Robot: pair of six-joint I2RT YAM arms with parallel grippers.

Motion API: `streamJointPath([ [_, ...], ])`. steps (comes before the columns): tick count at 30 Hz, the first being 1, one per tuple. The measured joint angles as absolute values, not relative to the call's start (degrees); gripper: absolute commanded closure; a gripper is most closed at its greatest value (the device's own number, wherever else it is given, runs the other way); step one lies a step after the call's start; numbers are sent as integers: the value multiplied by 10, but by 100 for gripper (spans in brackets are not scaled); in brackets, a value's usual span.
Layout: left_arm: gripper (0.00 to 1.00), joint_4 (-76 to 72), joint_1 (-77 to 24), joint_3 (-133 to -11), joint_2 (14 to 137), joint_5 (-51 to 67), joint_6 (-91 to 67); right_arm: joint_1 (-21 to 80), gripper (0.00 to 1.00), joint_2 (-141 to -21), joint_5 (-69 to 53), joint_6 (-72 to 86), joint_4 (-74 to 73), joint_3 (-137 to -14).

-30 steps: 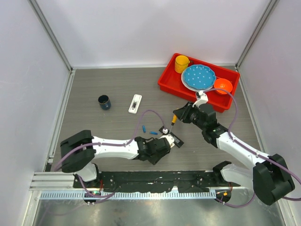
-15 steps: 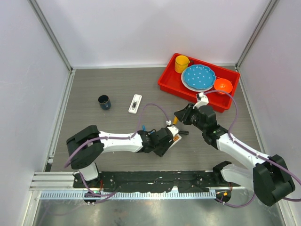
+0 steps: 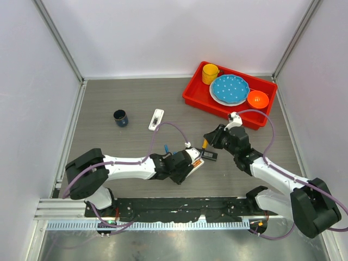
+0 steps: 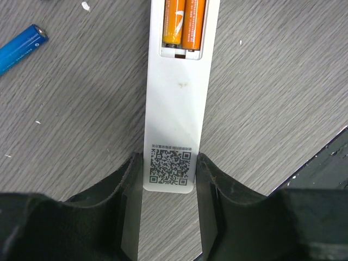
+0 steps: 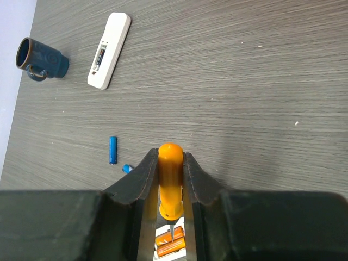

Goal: Unload the batteries from the remote control

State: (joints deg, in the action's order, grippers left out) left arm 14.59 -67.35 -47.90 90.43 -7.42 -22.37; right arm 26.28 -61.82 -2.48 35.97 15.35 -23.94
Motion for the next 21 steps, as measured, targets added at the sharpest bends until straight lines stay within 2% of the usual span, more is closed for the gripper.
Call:
streamJointPath([
  [21, 100, 144, -671, -476, 902, -63, -231, 260, 99, -650, -13, 365, 211, -217],
])
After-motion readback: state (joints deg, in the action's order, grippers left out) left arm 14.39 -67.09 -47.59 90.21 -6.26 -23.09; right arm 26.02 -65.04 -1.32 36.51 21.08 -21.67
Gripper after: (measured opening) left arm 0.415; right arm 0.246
